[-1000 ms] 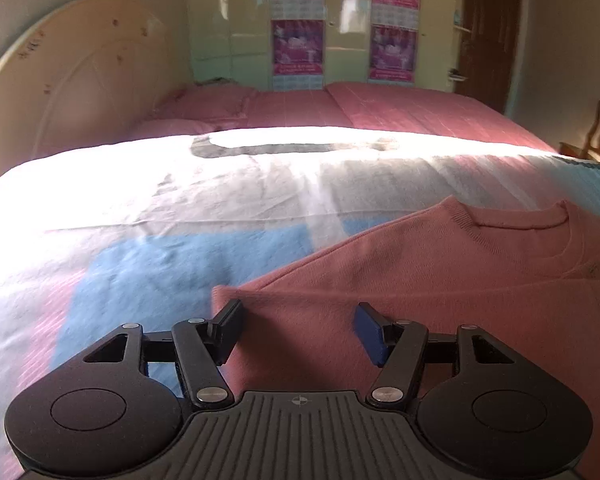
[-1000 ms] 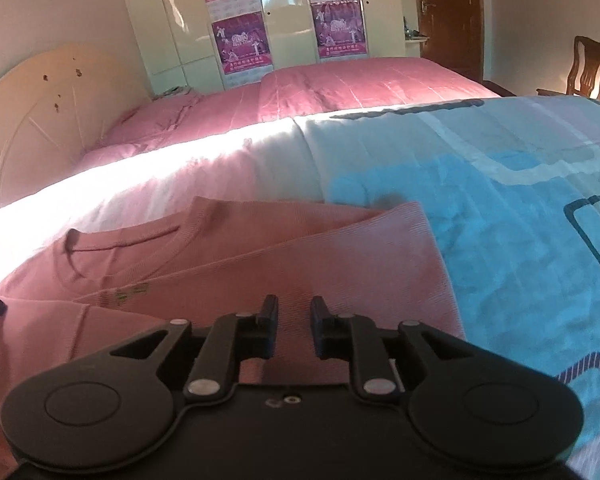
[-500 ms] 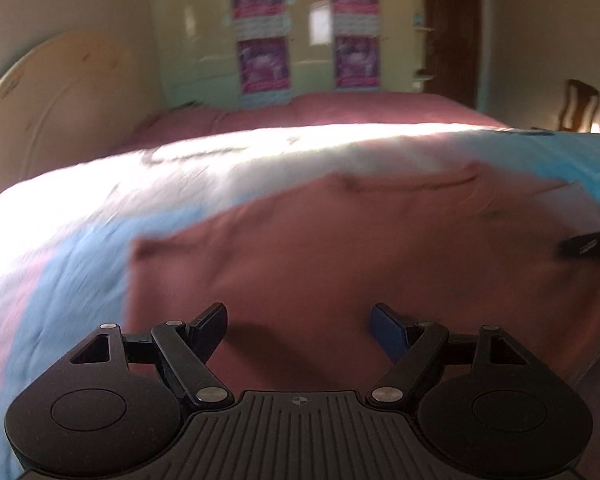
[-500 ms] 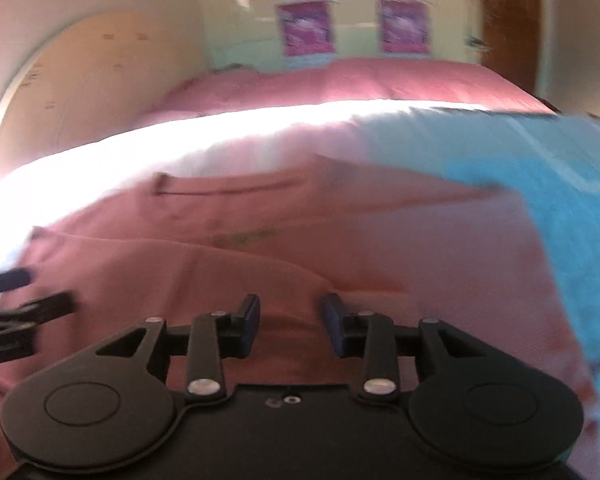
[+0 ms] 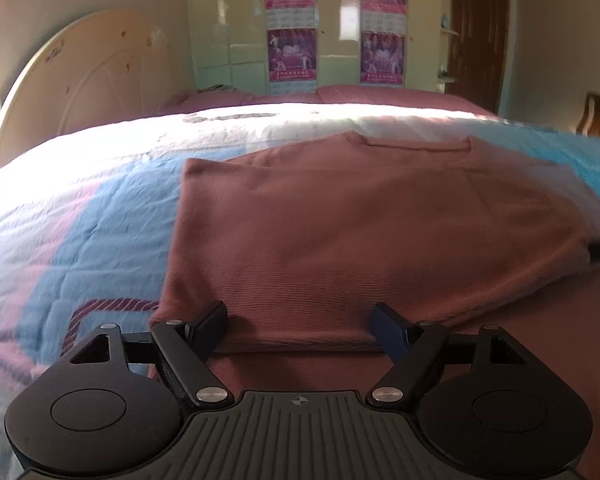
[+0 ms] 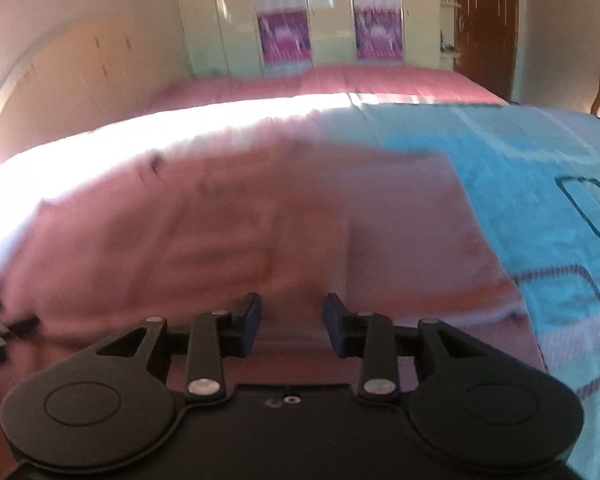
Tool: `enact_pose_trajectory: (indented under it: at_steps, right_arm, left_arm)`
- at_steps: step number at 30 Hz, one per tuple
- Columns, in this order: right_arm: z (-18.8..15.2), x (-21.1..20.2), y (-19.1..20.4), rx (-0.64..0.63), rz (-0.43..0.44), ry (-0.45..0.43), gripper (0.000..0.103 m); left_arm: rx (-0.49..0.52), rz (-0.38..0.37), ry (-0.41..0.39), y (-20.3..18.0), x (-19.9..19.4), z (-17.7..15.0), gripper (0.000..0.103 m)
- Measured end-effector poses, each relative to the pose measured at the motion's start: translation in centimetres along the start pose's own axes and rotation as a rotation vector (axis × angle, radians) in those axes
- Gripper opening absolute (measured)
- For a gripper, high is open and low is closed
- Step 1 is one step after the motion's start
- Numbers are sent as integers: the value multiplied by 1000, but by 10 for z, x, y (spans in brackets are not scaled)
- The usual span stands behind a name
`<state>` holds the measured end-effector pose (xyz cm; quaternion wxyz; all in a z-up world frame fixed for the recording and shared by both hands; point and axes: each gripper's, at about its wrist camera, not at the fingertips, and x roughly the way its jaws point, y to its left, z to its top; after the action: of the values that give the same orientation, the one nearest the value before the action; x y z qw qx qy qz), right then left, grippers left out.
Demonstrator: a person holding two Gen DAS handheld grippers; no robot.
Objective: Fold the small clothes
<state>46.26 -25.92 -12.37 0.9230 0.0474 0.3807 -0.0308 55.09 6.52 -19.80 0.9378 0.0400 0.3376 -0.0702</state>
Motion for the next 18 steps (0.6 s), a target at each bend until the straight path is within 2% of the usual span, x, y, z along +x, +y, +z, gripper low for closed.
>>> enact_pose_trajectory:
  at_steps: [3,5,8,10,12,15,18]
  right_arm:
    - [4,-3,-12,48,13,10,32]
    - [9,-12,-11,35,18,-37,33]
    - [13,-14,-9,38,47,-74,33]
    - [13,-1,-7,26,45,-45,33]
    - [10,14,-4,-3,0,20,33]
    - [15,8,-7,-1,11,10,32]
    - [11,0,-13,0,29,-35,32]
  left_arm:
    - [-13,44,-20,12,-9,4,78]
    - [-41,39,-25,18,-13,7,78]
    - [-15,44,-11,16,-9,5,78]
    - [-3,43,21,13,1,3,78]
    - [3,55,26,10,0,5,78]
    - [18,73,5,5,-11,10,78]
    - [22,78,44,4,-5,5,78]
